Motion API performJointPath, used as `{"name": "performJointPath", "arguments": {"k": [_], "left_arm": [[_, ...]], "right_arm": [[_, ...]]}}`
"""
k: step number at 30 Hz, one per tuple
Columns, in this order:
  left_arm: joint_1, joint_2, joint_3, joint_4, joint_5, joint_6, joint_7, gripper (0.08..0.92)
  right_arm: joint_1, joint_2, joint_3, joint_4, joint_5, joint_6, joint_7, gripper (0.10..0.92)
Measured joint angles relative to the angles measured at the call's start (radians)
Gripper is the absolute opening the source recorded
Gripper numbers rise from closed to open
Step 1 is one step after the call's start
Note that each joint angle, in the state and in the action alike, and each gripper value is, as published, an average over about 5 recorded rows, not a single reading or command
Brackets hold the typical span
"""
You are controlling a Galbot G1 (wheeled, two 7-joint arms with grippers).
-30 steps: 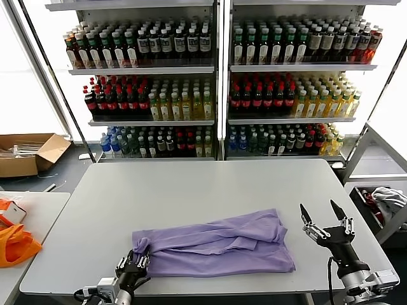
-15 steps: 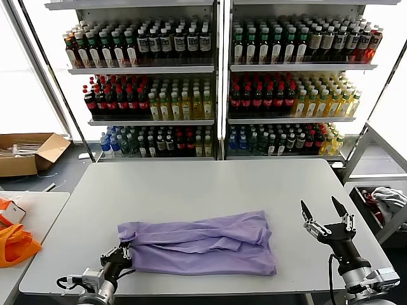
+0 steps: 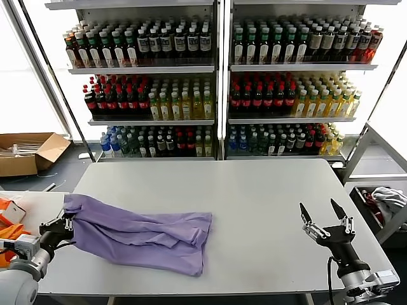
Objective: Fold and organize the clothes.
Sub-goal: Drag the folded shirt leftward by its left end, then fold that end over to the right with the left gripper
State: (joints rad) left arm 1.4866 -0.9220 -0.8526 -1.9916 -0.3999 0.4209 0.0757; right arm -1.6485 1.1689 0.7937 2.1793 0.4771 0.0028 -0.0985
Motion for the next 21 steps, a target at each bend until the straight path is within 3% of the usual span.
{"name": "performJointPath", "arguments": {"k": [9,21], "left_arm": [[-0.052,0.002,0.177,-0.143,-0.064,0.064,-0.020,0.102],[-0.166,-0.058,0.504,-0.169,-0.107,0.101,-0.036,0.102]], "right_arm": [[-0.023,0.016,0.018,0.026,-0.018,-0.010,-0.002,0.823],[-0.040,0.049,0.024,0.035,-0.059,-0.021,-0.003,0.823]]}}
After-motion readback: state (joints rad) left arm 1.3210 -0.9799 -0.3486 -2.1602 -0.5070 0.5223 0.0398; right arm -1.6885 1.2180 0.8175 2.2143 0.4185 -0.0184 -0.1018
